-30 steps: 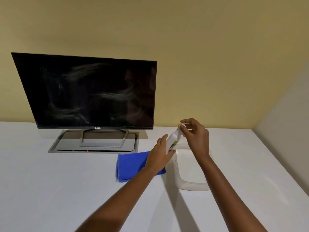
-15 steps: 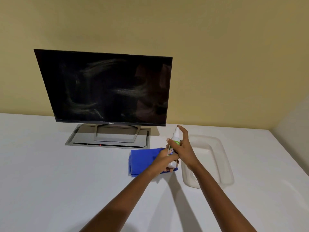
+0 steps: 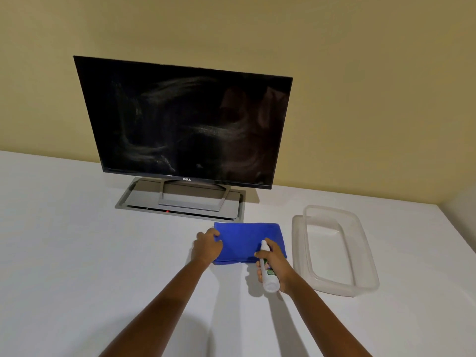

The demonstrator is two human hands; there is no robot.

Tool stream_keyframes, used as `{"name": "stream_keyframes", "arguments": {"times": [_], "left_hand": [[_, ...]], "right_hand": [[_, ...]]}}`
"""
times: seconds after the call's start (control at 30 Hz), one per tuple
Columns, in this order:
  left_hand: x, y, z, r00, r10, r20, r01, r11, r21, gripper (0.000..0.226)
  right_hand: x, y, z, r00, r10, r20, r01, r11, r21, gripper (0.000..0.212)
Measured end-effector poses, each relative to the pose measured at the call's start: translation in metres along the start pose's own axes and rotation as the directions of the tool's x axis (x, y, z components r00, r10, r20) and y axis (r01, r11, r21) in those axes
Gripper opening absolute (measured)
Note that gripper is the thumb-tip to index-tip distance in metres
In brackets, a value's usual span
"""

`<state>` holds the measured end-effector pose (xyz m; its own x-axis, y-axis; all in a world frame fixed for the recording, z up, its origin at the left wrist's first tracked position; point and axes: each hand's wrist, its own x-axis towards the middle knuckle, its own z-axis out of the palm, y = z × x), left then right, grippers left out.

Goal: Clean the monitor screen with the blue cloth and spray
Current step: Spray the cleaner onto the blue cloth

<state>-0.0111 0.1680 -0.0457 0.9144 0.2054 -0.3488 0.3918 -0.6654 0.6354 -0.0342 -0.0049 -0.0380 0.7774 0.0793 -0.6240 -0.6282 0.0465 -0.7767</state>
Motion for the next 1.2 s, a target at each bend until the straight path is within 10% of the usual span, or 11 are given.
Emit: {"name": "stream_keyframes", "arguments": {"times": [0.17,0.37,0.73,1.2], "left_hand": [[0.013,-0.009,0.001,0.996,-0.082,0.019,0.084,0.986,-0.147,0.020],[0.020,-0.009,0.001,0.994,-0.101,0.042,0.108,0.960,-0.259,0.015],[0.020,-0.005,-0.001,0.982,-0.184,0.029,0.181,0.906,-0.382,0.001],[0.019,0.002,-0.004,0.975,-0.220,-0.042,0.200,0.938,-0.284,0.038]], "right_hand": [[0.007,-0.014,0.018,0.932,-0.363,-0.022,0.260,0.709,-0.656,0.063],[0.017,-0.020,0.030,0.895,-0.441,0.073,0.290,0.448,-0.846,0.062],[0.019,-0.013,0.022,0.890,-0.448,0.087,0.275,0.373,-0.886,0.058],[-0.001,-0.048,-0.026,0.788,-0.587,-0.182,0.258,0.585,-0.769,0.063]]}}
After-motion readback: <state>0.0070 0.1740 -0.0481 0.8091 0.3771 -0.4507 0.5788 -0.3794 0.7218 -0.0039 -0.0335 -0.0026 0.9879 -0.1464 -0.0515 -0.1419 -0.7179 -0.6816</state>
